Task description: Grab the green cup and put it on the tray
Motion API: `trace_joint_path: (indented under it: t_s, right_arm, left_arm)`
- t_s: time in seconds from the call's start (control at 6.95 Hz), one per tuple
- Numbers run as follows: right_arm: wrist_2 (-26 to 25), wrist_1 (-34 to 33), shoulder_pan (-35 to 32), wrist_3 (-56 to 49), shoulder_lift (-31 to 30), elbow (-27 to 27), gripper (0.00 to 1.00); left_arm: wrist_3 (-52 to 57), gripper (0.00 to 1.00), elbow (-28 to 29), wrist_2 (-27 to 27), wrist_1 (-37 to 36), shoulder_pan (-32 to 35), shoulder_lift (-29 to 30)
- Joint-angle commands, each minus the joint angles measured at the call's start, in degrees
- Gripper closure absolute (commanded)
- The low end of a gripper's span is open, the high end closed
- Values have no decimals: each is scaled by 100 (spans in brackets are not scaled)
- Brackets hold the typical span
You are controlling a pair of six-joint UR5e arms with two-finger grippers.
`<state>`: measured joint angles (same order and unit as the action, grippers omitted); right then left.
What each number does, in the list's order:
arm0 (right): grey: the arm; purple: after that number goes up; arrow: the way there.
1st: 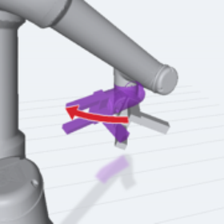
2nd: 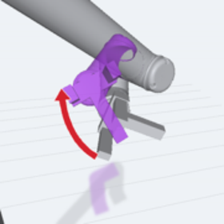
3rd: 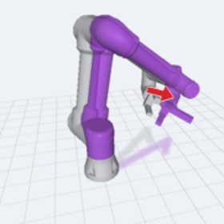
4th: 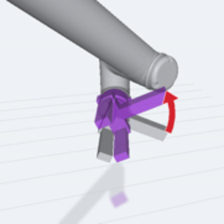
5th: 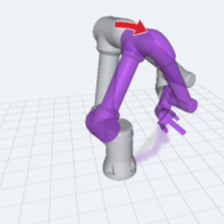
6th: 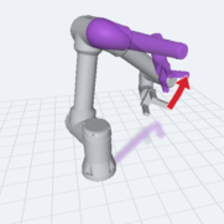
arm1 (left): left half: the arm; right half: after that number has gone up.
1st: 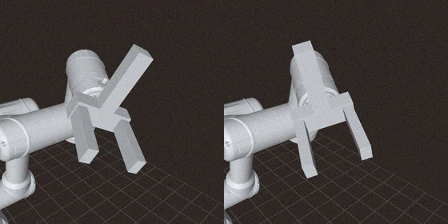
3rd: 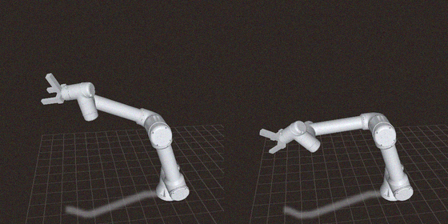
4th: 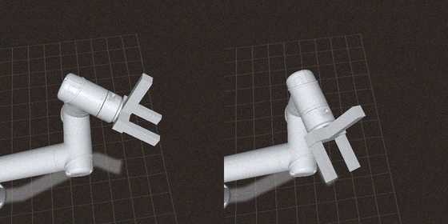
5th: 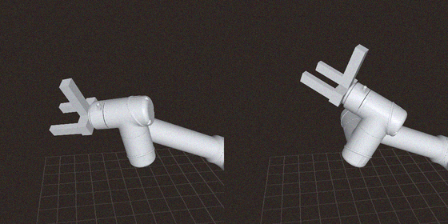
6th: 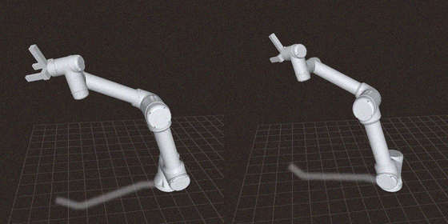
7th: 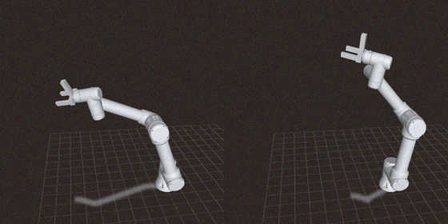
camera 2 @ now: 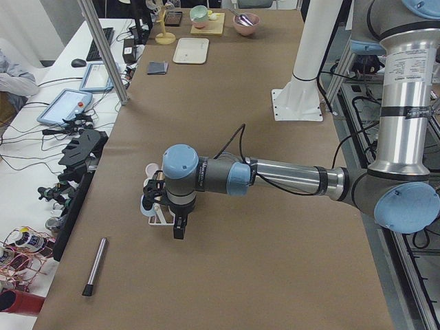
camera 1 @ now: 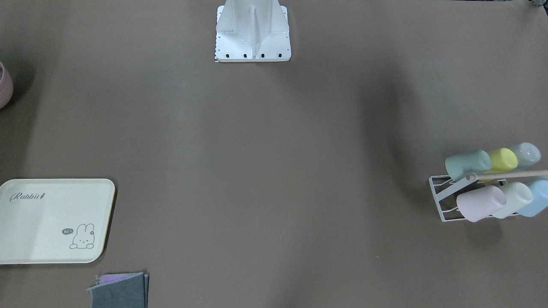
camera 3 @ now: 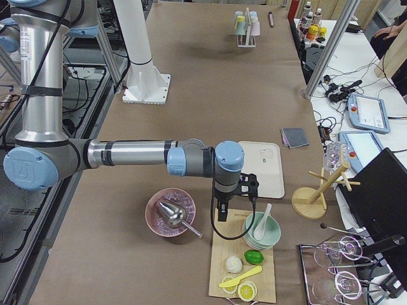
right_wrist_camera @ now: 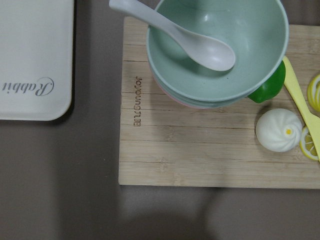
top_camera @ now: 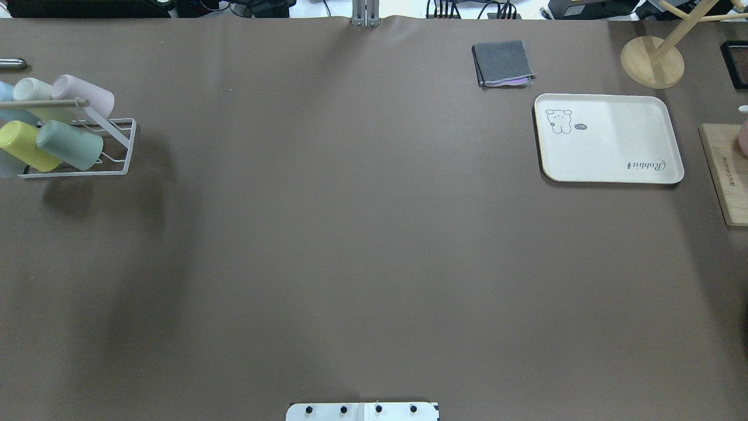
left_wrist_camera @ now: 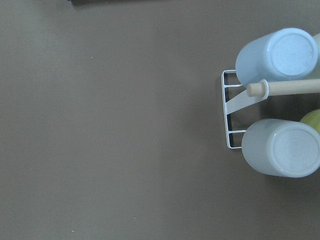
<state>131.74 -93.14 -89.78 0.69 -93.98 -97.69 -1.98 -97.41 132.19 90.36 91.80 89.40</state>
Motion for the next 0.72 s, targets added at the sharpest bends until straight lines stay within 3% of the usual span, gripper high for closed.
trace_joint_path:
  t_s: [0.0,0.29,0.58]
  right_arm:
    - [10,-11,4,-7,73,66,0]
    - [1,-3,4,-8,91,66,0]
    - [-25,6,13,1,108,92,0]
  left_arm:
    - [-143,1,63,-53,-1,-31,34]
    - [-180,1,108,-71,-1,-31,235]
    - [-66,1,-512,-141,8,-179,455]
